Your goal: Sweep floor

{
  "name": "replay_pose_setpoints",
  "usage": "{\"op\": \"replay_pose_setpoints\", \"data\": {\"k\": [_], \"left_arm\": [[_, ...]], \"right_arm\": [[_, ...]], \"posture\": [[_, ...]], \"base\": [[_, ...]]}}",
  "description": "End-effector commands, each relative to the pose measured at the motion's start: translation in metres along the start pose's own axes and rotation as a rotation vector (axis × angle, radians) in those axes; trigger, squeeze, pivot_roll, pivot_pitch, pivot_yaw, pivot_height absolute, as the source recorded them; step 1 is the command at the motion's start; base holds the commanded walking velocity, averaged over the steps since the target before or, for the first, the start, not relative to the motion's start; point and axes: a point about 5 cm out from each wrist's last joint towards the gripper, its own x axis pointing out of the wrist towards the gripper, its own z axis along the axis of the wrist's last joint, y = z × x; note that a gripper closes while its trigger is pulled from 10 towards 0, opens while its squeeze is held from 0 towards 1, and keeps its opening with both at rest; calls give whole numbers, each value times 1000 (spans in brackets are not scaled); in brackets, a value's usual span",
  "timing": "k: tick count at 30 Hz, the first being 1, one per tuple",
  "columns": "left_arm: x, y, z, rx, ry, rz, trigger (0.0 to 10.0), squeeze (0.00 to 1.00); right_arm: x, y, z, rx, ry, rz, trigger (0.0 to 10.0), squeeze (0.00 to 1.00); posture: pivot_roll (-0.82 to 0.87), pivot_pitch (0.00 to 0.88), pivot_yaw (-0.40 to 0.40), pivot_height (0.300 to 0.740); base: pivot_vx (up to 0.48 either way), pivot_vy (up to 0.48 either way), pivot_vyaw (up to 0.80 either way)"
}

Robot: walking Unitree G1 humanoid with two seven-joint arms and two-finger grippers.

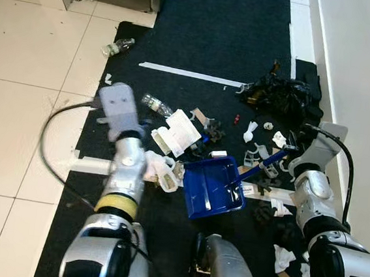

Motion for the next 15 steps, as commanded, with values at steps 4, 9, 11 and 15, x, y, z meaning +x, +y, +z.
{"op": "replay_pose_setpoints", "data": {"k": [4, 9, 11, 15], "left_arm": [[-11, -58, 13, -83, -21, -186, 10000, 0], [-17, -85, 23, -121, -6, -250, 10000, 0], [-23, -101, 28, -143, 5, -285, 10000, 0], [-38, -126, 37, -195, 23, -340, 10000, 0]], "right_arm": [[-7, -1, -15, 0, 55, 10, 10000, 0], [-7, 0, -14, 1, 52, 12, 10000, 0], [-7, 0, -14, 0, 52, 12, 10000, 0], [-8, 0, -15, 0, 53, 13, 10000, 0]], "posture": [[52, 184, -118, 740], [53, 185, -117, 740], [53, 185, -116, 740], [56, 184, -113, 740]], "base": [[0, 0, 0], [0, 0, 0], [0, 0, 0], [0, 0, 0]]}}
